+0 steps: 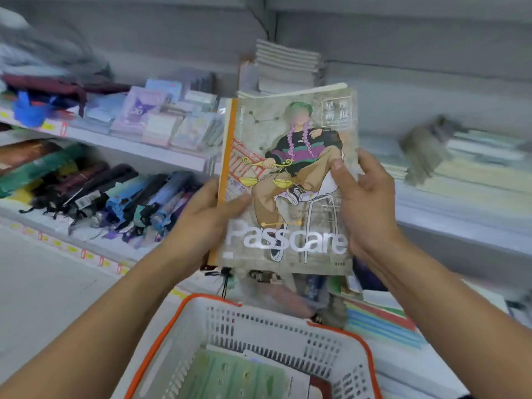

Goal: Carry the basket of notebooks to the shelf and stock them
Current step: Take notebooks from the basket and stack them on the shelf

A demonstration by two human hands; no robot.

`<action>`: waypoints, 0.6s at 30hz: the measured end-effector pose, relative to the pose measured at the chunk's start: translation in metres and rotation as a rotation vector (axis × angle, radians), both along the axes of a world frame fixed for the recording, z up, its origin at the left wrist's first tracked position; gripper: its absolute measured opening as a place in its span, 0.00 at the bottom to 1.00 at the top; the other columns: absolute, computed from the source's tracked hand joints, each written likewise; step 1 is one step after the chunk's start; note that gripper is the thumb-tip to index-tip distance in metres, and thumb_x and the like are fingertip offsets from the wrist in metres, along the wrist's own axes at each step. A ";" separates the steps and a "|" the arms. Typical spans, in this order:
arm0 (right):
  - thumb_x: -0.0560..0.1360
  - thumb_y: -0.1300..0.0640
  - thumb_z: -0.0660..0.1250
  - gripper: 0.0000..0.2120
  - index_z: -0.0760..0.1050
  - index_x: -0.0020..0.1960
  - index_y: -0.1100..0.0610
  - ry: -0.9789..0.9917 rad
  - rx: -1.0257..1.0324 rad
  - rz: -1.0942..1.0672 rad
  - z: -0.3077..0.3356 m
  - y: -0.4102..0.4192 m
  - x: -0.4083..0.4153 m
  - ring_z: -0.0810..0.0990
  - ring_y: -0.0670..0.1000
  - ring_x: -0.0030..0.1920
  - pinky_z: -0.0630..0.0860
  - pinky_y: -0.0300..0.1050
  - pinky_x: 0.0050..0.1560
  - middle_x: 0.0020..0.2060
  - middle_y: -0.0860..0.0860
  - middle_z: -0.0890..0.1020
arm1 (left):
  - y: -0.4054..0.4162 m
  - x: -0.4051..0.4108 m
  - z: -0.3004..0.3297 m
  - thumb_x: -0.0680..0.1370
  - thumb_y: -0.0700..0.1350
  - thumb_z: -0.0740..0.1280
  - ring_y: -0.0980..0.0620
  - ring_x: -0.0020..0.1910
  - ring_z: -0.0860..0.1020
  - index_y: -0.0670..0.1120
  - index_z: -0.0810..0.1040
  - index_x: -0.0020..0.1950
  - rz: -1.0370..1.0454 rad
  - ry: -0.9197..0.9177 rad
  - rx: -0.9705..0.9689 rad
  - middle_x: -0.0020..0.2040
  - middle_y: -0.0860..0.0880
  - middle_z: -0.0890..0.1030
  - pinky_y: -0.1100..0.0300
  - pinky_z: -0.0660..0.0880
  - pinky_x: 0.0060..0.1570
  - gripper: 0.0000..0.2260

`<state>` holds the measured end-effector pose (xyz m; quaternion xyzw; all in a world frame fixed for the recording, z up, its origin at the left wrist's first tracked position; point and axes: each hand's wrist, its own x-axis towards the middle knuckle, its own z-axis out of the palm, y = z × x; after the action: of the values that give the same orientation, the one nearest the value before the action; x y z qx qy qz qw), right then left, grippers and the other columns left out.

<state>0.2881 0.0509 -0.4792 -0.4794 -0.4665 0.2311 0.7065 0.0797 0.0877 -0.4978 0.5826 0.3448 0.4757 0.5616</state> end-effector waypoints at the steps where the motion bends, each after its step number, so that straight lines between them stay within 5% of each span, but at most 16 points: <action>1: 0.79 0.57 0.66 0.06 0.80 0.52 0.50 0.020 0.033 -0.043 0.010 -0.002 0.019 0.84 0.59 0.50 0.77 0.67 0.57 0.48 0.55 0.86 | -0.004 0.018 0.005 0.81 0.43 0.63 0.48 0.41 0.84 0.48 0.76 0.59 -0.015 0.053 0.065 0.45 0.52 0.86 0.55 0.79 0.37 0.08; 4: 0.79 0.52 0.66 0.06 0.79 0.55 0.49 0.029 -0.029 -0.099 0.036 -0.004 0.078 0.84 0.58 0.54 0.77 0.66 0.59 0.51 0.53 0.86 | -0.002 0.074 0.028 0.83 0.46 0.59 0.55 0.22 0.73 0.49 0.75 0.55 -0.044 0.098 0.126 0.30 0.53 0.77 0.63 0.68 0.21 0.06; 6: 0.78 0.52 0.69 0.10 0.77 0.59 0.47 0.004 -0.160 -0.063 0.043 -0.009 0.113 0.83 0.53 0.57 0.75 0.62 0.64 0.54 0.48 0.85 | 0.014 0.115 0.047 0.84 0.46 0.59 0.57 0.20 0.66 0.48 0.75 0.51 -0.055 0.066 0.089 0.30 0.51 0.73 0.67 0.63 0.19 0.07; 9: 0.69 0.55 0.77 0.31 0.70 0.69 0.53 0.081 -0.253 0.076 0.040 -0.017 0.143 0.83 0.51 0.56 0.76 0.57 0.62 0.56 0.48 0.85 | 0.051 0.172 0.071 0.83 0.45 0.59 0.56 0.18 0.63 0.46 0.74 0.48 -0.034 0.103 0.001 0.33 0.44 0.68 0.71 0.58 0.18 0.08; 13: 0.68 0.69 0.75 0.17 0.75 0.53 0.60 0.114 -0.277 0.064 0.030 -0.001 0.161 0.85 0.48 0.43 0.79 0.41 0.43 0.39 0.49 0.86 | 0.099 0.221 0.070 0.83 0.43 0.59 0.56 0.17 0.62 0.44 0.71 0.43 -0.006 0.195 -0.115 0.28 0.46 0.68 0.72 0.54 0.18 0.09; 18: 0.72 0.58 0.76 0.14 0.77 0.53 0.62 -0.187 -0.452 -0.218 0.012 0.035 0.183 0.76 0.51 0.35 0.73 0.43 0.38 0.36 0.53 0.79 | 0.125 0.227 0.055 0.74 0.48 0.74 0.53 0.27 0.66 0.40 0.79 0.48 -0.069 0.428 -0.015 0.31 0.47 0.73 0.66 0.63 0.21 0.12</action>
<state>0.4707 0.0862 -0.4671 -0.6915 -0.4119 0.2068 0.5562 0.3068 0.2129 -0.4428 0.6775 0.4395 0.3192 0.4959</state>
